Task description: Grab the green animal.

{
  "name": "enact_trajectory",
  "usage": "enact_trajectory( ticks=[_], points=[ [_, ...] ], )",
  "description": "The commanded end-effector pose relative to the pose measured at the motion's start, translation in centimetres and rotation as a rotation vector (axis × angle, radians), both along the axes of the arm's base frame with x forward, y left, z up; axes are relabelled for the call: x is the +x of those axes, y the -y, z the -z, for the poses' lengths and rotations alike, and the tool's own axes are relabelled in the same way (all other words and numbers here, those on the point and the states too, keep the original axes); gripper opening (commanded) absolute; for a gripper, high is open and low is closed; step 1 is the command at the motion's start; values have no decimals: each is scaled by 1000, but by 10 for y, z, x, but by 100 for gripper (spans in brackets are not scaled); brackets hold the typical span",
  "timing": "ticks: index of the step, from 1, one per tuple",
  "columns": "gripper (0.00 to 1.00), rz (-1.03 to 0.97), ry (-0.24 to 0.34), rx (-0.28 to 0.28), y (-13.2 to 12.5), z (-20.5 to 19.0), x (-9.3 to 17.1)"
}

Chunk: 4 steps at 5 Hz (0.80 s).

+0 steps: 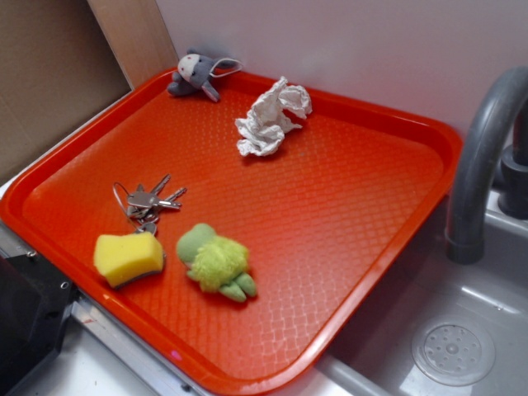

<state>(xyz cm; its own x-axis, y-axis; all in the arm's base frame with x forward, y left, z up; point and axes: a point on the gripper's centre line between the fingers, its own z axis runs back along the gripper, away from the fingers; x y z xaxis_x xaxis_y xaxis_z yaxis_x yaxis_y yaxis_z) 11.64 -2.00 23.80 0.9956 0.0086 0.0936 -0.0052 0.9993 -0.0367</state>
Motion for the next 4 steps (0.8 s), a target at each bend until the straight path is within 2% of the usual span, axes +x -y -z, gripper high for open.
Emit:
enact_trajectory(
  ticks=[1, 2, 3, 4],
  points=[
    [100, 0, 0, 0, 0, 0, 0],
    [100, 249, 13, 117, 12, -3, 19],
    [100, 504, -18, 218, 25, 1, 41],
    [100, 750, 24, 269, 40, 10, 61]
  ],
)
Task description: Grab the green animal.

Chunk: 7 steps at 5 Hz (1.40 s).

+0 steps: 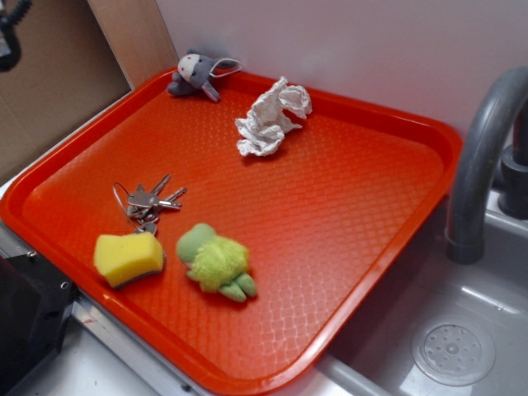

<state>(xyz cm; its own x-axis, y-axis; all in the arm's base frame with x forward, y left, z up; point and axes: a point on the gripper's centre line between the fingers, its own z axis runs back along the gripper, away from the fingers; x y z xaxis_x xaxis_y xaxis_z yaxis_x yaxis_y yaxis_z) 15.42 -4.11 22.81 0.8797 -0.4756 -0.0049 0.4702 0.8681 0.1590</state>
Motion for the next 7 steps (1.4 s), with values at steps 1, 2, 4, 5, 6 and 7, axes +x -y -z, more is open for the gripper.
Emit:
enact_trajectory(
  ticks=[1, 2, 4, 5, 6, 7],
  points=[
    [100, 512, 128, 26, 35, 26, 36],
    [100, 760, 183, 5, 54, 56, 38],
    [100, 1243, 160, -182, 95, 111, 19],
    [100, 1482, 53, -246, 99, 137, 6],
    [100, 1672, -37, -290, 97, 161, -1],
    [100, 1663, -126, -287, 100, 178, -8]
  ],
)
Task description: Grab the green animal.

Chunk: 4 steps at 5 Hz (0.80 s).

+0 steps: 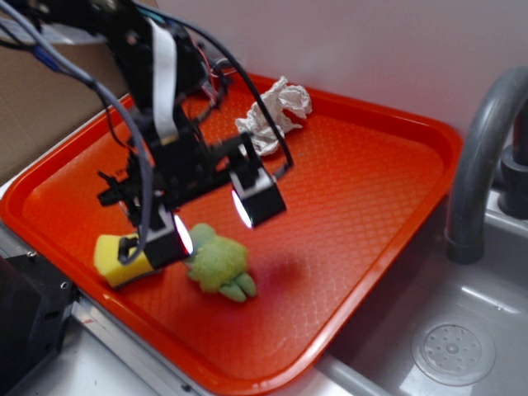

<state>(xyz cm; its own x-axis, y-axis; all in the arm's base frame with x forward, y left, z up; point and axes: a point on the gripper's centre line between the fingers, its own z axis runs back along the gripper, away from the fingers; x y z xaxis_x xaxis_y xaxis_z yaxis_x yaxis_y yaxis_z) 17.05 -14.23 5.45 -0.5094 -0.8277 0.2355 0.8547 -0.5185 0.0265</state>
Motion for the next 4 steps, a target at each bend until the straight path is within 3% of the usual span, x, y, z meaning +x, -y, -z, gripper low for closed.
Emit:
enact_trajectory(
  ticks=[1, 2, 3, 4],
  points=[
    [100, 26, -44, 61, -1, 15, -28],
    [0, 13, -50, 95, 2, 19, -28],
    [0, 16, -46, 108, 4, 21, -28],
    [0, -70, -23, 163, 7, -1, -26]
  ],
)
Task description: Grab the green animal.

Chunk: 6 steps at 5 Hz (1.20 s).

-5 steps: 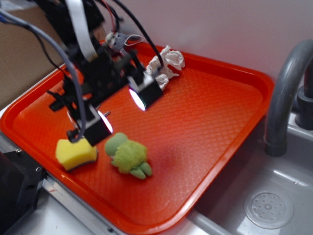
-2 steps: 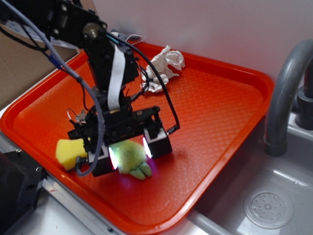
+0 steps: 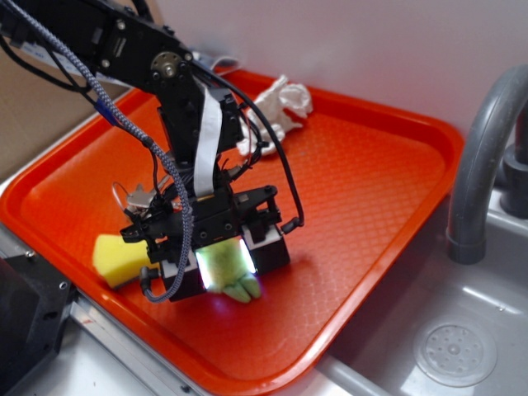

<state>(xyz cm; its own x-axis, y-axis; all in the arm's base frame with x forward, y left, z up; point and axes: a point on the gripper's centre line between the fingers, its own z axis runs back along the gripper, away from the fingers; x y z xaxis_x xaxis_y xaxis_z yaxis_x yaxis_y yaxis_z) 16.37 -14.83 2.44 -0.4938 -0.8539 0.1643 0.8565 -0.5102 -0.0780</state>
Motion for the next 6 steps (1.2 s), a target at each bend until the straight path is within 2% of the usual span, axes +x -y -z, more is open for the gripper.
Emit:
enact_trajectory(
  ticks=[1, 2, 3, 4, 5, 6],
  points=[
    [0, -309, 25, 185, -1, -71, -13],
    [0, -556, -5, 254, -15, -105, -2],
    [0, -807, -20, 279, -34, -140, 8],
    [0, -1058, -31, 270, -55, -177, 14],
    [0, -1280, -11, 254, -72, -210, 11],
    [0, -1399, 70, 239, -83, -238, 7]
  ],
)
